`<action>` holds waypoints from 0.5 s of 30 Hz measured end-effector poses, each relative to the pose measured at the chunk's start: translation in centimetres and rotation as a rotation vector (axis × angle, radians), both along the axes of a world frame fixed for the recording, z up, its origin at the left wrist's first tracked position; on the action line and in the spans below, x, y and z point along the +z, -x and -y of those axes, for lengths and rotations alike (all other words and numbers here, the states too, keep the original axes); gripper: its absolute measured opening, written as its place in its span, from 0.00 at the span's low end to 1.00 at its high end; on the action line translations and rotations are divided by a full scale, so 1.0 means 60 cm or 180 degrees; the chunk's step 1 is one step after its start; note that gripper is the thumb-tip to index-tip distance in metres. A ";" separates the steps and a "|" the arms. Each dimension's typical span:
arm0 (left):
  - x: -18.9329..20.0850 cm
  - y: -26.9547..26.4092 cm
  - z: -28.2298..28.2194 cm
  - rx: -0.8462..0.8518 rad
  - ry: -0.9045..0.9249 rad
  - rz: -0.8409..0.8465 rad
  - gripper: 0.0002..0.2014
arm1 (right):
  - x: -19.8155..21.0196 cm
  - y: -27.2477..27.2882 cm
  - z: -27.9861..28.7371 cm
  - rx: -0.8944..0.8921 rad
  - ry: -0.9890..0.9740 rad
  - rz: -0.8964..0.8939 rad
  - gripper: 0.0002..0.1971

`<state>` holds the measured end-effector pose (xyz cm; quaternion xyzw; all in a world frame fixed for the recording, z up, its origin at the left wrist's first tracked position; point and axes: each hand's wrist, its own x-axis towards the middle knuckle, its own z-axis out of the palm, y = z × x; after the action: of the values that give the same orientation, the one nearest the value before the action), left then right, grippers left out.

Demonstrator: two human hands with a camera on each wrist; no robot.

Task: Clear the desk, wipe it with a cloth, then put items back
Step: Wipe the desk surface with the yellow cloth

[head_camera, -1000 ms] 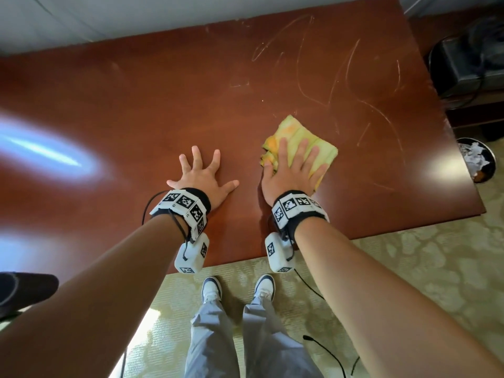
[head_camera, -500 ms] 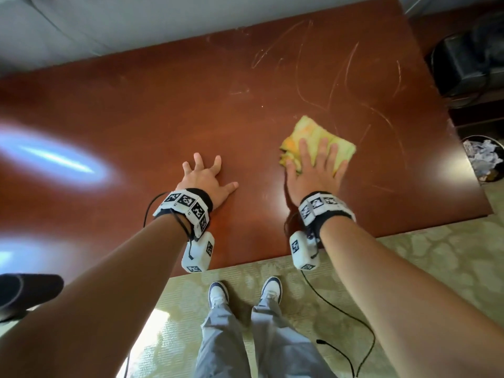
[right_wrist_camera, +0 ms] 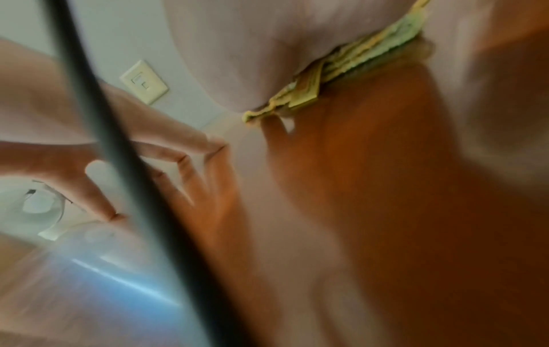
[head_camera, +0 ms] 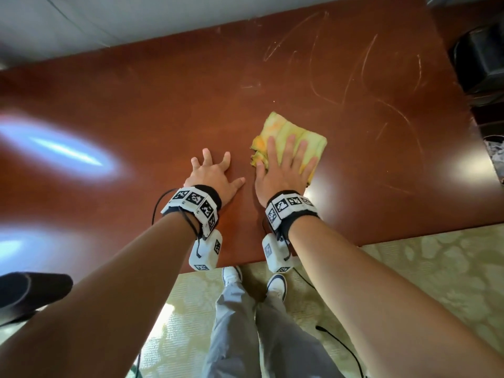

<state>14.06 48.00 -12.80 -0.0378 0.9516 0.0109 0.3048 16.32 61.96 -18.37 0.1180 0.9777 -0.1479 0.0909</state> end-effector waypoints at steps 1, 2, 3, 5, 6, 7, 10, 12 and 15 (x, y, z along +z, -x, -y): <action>0.002 0.000 0.000 -0.0020 0.0033 -0.0043 0.37 | -0.001 -0.001 0.000 0.0031 0.0013 0.0013 0.32; 0.006 0.000 0.000 -0.0038 0.0056 -0.0116 0.35 | -0.001 -0.001 -0.005 0.0041 0.0014 0.0030 0.32; 0.009 0.002 -0.001 -0.0033 0.0066 -0.0208 0.34 | 0.000 0.000 -0.012 0.0055 -0.0011 0.0029 0.31; 0.018 0.009 -0.005 0.0079 0.0057 -0.0357 0.33 | 0.003 0.001 -0.027 0.0056 -0.0056 0.0030 0.31; 0.022 0.014 -0.008 0.0141 0.0044 -0.0406 0.32 | 0.004 0.002 -0.036 0.0013 -0.0053 0.0057 0.31; 0.023 0.021 -0.011 0.0182 0.0018 -0.0438 0.32 | 0.006 0.005 -0.048 -0.0058 -0.0051 0.0102 0.31; 0.019 0.046 -0.016 0.0256 -0.0124 -0.0331 0.38 | 0.013 0.018 -0.104 -0.0329 -0.0134 0.0286 0.31; 0.013 0.059 -0.015 0.0324 -0.0200 -0.0141 0.42 | 0.015 0.027 -0.140 -0.0530 -0.0227 0.0386 0.31; 0.002 0.065 -0.009 0.0291 -0.0158 0.0005 0.44 | 0.014 0.040 -0.148 -0.0751 -0.0236 0.0393 0.32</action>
<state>10.14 48.57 -12.68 -0.0737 0.9481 0.0483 0.3056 13.94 70.85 -17.50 0.2443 0.9544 -0.1138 0.1285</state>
